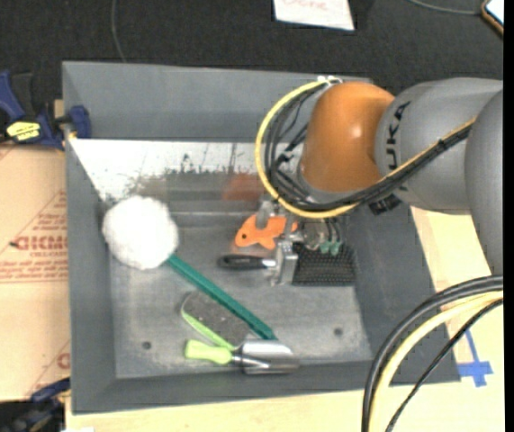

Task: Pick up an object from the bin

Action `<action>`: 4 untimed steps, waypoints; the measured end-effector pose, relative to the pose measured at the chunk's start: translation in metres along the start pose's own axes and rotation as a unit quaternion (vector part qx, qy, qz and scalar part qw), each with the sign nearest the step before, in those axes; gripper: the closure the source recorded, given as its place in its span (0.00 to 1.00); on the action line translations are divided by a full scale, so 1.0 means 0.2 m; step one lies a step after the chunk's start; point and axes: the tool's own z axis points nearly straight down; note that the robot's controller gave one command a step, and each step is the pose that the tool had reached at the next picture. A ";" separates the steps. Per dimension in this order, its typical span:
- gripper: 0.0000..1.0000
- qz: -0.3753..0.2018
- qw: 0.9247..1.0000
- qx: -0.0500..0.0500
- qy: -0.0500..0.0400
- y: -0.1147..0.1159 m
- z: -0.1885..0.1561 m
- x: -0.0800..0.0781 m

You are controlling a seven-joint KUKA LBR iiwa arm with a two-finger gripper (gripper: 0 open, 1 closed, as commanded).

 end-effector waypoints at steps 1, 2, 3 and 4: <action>0.00 0.000 1.000 0.000 -0.004 0.00 -0.03 -0.01; 0.00 0.000 1.000 0.000 -0.008 -0.19 0.30 -0.21; 0.00 -0.001 1.000 0.000 -0.011 -0.19 0.30 -0.22; 0.00 0.000 1.000 0.000 -0.013 -0.19 0.28 -0.23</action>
Offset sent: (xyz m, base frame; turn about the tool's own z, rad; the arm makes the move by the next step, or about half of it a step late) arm 0.0396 -0.0358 -0.0630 -0.0010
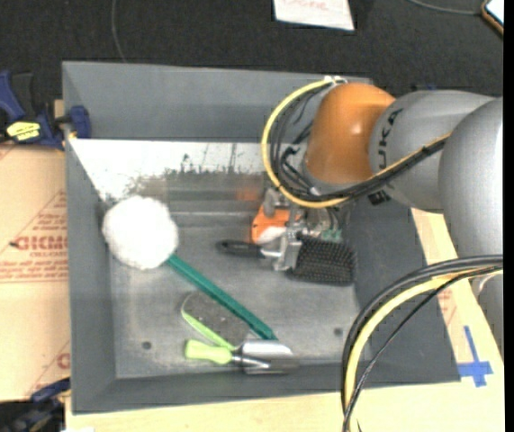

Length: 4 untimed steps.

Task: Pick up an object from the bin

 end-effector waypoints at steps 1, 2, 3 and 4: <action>0.00 0.000 1.000 0.000 -0.001 0.00 0.00 0.00; 1.00 0.001 1.000 0.000 -0.003 0.00 -0.01 -0.01; 1.00 0.001 1.000 0.000 -0.003 0.00 -0.02 -0.01; 1.00 0.001 1.000 -0.001 -0.006 0.00 -0.04 -0.02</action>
Offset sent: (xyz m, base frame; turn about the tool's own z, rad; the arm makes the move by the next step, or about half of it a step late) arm 0.0002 0.0000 0.0000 0.0000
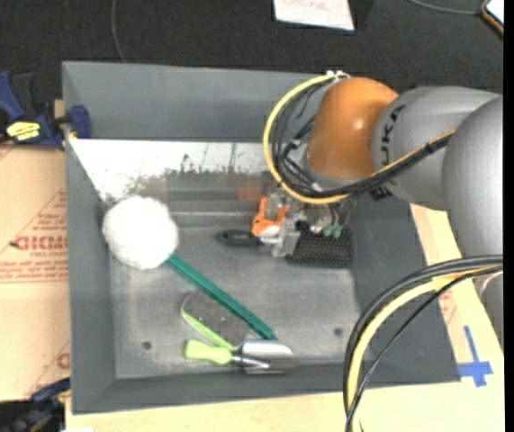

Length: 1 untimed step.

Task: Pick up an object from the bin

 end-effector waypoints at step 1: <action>1.00 0.000 1.000 0.000 -0.001 0.00 -0.11 -0.01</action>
Offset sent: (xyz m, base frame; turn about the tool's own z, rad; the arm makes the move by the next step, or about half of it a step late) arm 0.0003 0.0002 0.0461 0.0005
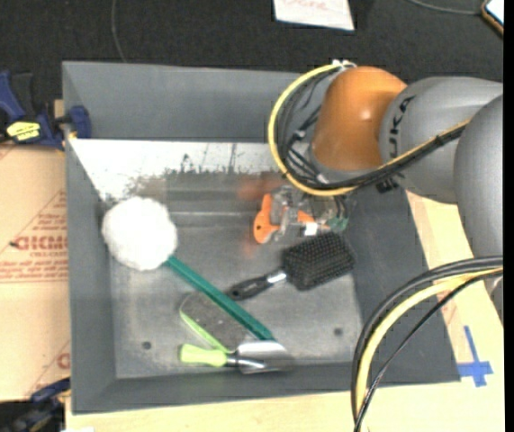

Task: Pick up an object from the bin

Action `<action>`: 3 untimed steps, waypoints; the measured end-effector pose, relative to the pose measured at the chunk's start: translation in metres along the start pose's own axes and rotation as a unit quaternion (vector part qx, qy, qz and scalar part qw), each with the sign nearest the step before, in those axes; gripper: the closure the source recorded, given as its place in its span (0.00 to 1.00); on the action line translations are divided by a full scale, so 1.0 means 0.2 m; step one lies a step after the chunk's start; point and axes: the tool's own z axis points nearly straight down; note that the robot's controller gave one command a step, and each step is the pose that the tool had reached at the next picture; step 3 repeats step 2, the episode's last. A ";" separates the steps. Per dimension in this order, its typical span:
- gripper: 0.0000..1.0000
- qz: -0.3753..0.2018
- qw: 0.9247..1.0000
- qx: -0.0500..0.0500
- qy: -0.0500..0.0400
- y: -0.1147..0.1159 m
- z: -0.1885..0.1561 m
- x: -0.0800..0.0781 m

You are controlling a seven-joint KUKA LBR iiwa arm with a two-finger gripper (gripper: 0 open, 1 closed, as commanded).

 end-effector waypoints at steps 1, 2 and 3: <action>1.00 0.000 1.000 0.000 -0.002 0.00 -0.10 -0.01; 1.00 0.000 1.000 0.000 0.000 0.00 -0.24 -0.01; 1.00 0.000 1.000 0.000 0.000 0.00 -0.24 -0.01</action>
Offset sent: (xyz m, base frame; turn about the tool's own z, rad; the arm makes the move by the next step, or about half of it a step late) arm 0.0007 -0.0003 0.0761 -0.0003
